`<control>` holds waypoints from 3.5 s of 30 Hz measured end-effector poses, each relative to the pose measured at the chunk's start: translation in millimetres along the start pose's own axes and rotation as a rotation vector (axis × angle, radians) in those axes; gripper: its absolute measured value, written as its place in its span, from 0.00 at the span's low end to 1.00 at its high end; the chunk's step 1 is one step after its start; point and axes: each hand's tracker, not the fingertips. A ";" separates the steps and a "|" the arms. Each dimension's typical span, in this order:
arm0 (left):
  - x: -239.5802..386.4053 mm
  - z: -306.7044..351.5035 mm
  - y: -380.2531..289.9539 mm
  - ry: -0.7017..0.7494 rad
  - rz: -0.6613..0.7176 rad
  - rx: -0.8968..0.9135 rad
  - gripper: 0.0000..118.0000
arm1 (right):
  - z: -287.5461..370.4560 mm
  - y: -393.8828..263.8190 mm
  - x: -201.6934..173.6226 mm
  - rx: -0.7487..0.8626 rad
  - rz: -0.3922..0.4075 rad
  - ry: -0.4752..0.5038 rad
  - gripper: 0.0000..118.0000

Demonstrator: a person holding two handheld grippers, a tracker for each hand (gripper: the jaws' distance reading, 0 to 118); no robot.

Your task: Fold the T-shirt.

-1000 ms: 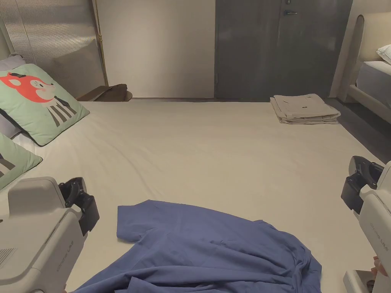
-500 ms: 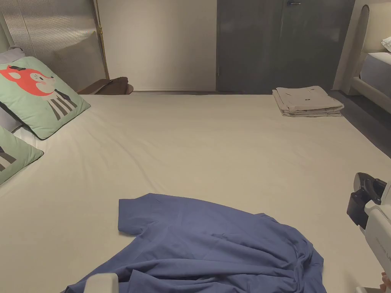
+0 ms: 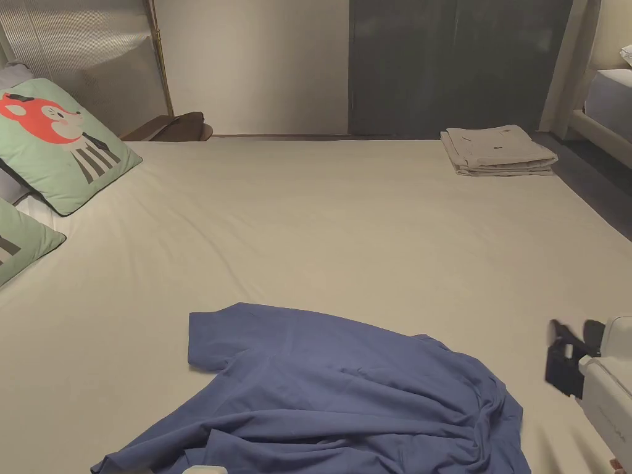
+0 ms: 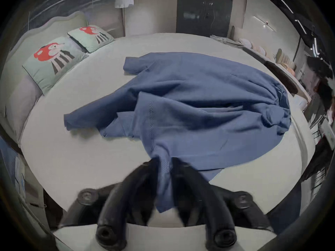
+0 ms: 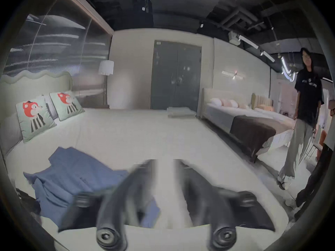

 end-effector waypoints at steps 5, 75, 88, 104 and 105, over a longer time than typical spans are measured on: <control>2.3 13.7 3.4 -0.035 0.019 0.013 0.04 | -42.7 -28.9 4.4 -0.257 0.010 0.071 0.97; -16.1 207.3 401.6 -0.141 0.133 1.020 0.03 | 15.3 311.8 -11.3 0.632 -0.179 0.179 0.04; -15.1 123.7 480.2 -0.121 0.154 0.962 0.04 | -86.7 333.7 -14.7 0.587 -0.153 0.138 0.04; -17.0 72.7 412.3 -0.085 0.121 0.777 0.03 | -100.5 253.6 -19.9 0.344 -0.052 0.139 0.04; -17.2 72.6 400.8 -0.077 0.118 0.759 0.03 | -93.4 244.0 -21.8 0.321 -0.048 0.144 0.04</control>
